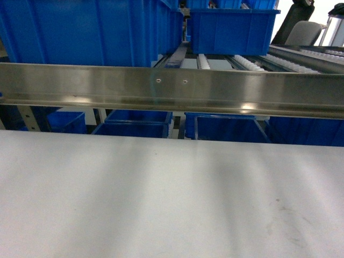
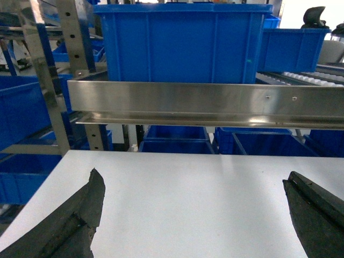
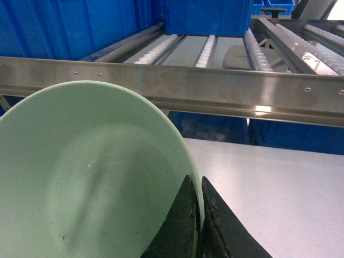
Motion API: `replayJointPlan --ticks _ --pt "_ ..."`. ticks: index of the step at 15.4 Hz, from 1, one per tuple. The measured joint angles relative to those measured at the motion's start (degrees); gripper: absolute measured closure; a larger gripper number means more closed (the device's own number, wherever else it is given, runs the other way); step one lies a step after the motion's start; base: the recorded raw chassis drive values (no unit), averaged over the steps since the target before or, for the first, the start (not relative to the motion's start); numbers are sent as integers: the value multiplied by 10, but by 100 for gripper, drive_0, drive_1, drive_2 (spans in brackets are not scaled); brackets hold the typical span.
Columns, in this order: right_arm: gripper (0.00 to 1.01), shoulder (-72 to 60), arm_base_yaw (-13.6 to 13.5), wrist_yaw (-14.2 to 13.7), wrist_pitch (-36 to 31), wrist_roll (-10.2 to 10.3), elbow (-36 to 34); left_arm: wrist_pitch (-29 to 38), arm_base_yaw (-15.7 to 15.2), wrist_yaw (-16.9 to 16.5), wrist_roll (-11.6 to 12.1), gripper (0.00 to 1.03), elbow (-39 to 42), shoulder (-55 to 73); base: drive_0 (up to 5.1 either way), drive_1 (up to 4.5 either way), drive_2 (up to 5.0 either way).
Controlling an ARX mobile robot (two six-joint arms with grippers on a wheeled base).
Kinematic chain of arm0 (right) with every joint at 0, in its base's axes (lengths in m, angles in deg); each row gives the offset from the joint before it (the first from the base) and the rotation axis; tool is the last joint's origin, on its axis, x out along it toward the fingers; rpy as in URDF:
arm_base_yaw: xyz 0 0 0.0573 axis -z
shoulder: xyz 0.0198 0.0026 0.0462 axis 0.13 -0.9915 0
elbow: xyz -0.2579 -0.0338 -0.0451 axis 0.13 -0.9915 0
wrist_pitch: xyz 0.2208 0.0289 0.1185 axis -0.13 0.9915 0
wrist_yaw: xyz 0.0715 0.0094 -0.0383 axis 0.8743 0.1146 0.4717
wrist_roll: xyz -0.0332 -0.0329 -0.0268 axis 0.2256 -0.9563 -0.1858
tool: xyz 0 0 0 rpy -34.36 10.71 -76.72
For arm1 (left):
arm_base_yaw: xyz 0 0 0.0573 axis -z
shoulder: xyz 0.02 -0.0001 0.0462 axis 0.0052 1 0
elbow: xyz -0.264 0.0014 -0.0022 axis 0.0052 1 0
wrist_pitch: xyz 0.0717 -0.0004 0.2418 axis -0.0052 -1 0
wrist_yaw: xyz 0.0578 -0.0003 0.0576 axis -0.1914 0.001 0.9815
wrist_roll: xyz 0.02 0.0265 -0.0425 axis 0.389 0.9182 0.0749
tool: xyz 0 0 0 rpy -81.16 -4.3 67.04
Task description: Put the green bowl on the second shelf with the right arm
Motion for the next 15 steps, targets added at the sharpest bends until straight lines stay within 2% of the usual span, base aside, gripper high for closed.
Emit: replayJointPlan --ticks 15 --pt "99 0 0 0 -1 0 0 0 0 -1 0 5 0 0 -483 128 350"
